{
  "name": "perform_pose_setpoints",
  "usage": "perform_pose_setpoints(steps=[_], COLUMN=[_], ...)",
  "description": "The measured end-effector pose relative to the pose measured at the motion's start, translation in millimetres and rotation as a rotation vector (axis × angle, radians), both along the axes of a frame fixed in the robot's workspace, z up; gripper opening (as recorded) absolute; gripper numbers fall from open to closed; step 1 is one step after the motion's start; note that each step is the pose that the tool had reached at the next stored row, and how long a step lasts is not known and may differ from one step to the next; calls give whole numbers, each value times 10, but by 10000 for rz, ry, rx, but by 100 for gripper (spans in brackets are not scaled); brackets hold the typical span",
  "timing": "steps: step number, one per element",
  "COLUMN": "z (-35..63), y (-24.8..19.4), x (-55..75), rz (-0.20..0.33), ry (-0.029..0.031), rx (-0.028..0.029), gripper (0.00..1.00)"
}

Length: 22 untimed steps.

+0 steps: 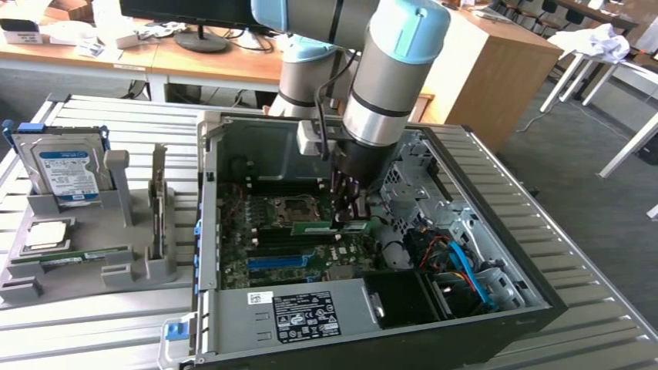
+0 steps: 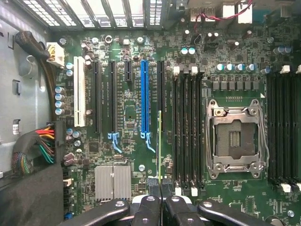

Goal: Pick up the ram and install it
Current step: 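Insert the ram into the slot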

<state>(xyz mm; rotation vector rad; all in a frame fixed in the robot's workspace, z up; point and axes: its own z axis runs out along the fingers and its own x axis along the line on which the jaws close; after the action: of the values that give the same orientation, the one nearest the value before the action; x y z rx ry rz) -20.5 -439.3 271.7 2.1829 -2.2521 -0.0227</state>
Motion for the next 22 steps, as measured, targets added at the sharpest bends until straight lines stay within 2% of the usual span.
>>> perform_pose_setpoints(steps=[10,17,22], z=[-28,-29,-28], y=[4,64,74], x=[0,0,-19], rz=[-1,0,0], ry=[-2,-2,-2], rx=[-8,-10,-10], gripper=[12,12,12])
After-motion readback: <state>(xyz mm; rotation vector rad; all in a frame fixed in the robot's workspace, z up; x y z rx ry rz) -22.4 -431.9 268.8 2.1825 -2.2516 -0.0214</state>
